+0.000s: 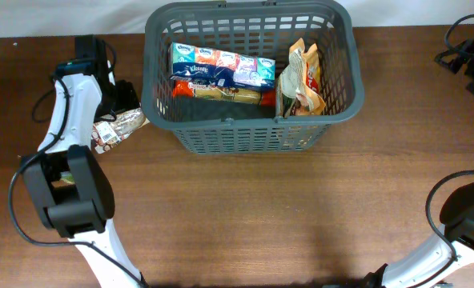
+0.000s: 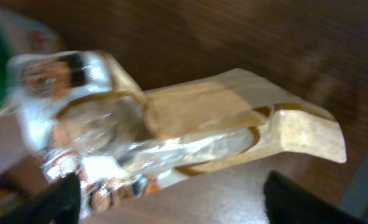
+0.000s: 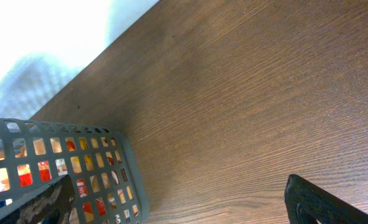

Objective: Pack container
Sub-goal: 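Grasp the crumpled foil snack bag with the left gripper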

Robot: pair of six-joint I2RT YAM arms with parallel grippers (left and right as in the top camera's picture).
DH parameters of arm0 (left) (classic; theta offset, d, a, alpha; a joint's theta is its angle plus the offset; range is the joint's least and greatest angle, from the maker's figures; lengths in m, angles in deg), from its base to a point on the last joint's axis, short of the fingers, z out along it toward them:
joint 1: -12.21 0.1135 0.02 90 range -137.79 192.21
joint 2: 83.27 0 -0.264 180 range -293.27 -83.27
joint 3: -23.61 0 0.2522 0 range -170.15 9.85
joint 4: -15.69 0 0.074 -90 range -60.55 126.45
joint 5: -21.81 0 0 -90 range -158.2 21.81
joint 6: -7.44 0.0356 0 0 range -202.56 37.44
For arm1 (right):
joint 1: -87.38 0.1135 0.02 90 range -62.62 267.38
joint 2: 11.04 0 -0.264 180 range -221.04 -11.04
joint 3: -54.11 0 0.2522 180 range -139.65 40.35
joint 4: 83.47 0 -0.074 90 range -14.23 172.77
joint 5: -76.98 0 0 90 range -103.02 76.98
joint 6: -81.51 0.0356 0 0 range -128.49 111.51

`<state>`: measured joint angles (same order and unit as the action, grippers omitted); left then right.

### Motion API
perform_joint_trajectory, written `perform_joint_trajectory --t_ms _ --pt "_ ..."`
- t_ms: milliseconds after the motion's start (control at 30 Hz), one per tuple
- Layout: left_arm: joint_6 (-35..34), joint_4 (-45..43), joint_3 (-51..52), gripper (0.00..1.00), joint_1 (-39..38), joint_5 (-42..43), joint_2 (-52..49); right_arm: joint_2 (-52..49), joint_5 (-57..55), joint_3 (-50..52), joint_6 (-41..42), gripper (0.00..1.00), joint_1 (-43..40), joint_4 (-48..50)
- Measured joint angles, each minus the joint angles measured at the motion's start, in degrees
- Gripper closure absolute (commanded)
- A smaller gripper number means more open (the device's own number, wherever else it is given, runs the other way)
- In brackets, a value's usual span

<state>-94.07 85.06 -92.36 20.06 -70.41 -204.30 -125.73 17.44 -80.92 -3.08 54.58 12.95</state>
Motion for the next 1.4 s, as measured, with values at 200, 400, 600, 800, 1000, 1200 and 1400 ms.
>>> perform_joint_trajectory --t_ms 200,400,600,800,1000,1200,1400 --pt "15.82 0.57 -0.02 0.39 0.00 3.32 -0.76 0.00 0.00 0.00 -0.04 0.01 0.00 0.00" --pt "33.66 -3.52 -0.02 0.40 0.00 -0.90 -0.76 0.00 0.00 0.00 -0.02 0.01 0.00 0.00" --pt "49.29 -11.93 -0.02 0.43 0.00 -2.89 -0.76 0.00 0.00 0.00 -0.02 0.01 0.00 -0.02" --pt "60.96 -12.37 -0.02 0.43 0.07 -3.21 -2.23 -0.02 0.00 0.00 -0.07 0.01 0.00 0.00" --pt "67.41 -5.88 -0.04 0.44 0.22 -3.78 -7.67 -0.02 0.00 0.00 0.00 0.01 0.00 -0.02" --pt "69.64 -5.66 -0.13 0.41 0.22 -4.26 -8.50 -0.02 0.00 0.00 0.00 0.01 0.00 -0.02" --pt "70.29 -3.06 -1.27 0.41 -0.24 -7.52 -8.52 -0.02 0.00 0.00 -0.04 0.01 0.00 0.00"
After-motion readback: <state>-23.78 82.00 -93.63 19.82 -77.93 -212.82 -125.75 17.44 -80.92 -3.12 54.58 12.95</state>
